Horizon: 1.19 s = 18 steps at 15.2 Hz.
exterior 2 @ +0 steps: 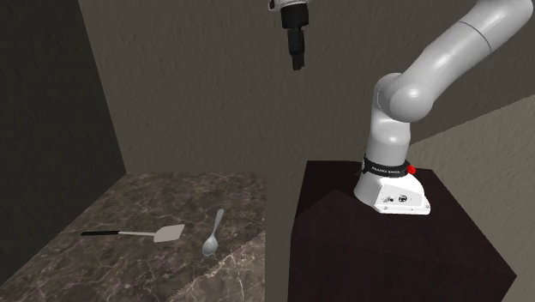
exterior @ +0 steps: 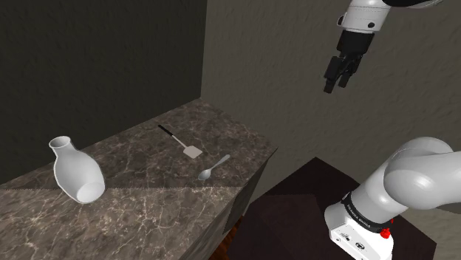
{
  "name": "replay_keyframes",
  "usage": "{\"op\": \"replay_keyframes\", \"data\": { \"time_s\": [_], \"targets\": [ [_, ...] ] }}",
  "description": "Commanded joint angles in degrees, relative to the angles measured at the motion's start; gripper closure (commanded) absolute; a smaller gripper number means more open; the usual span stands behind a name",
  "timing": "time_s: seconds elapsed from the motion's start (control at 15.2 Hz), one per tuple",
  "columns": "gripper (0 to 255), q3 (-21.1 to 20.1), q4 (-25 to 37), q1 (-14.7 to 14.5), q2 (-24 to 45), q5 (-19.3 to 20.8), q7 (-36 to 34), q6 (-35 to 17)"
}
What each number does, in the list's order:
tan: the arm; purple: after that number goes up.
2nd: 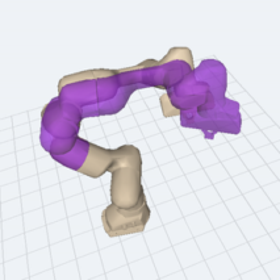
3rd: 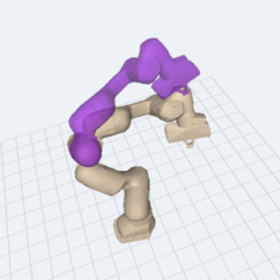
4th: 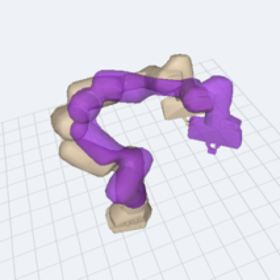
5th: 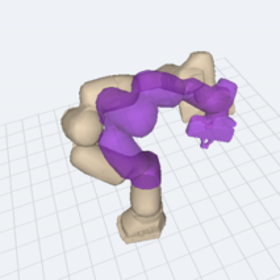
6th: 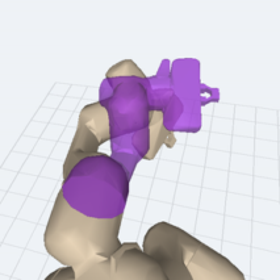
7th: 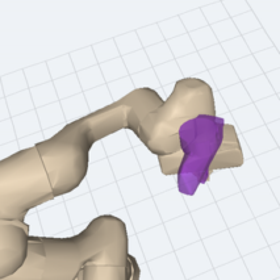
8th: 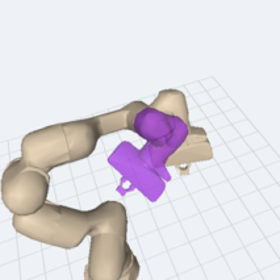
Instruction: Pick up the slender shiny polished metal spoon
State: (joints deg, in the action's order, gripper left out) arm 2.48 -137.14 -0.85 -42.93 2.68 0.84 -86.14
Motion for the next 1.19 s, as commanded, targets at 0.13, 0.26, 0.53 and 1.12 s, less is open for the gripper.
{"op": "replay_keyframes", "data": {
  "time_s": [0.13, 0.26, 0.53, 1.12],
  "targets": [
    [0, -1.3, -2.9, -0.8, 0.3, -1.1, -1.2, -4.0],
    [0, -2.6, -5.5, -1.7, 1.0, -2.1, -2.4, -8.1],
    [0, -5.4, -9.8, -3.5, 3.6, -4.1, -4.7, -16.6],
    [0, -12.1, -14.6, -7.2, 15.6, -7.1, -10.1, -37.2]
  ]
}}
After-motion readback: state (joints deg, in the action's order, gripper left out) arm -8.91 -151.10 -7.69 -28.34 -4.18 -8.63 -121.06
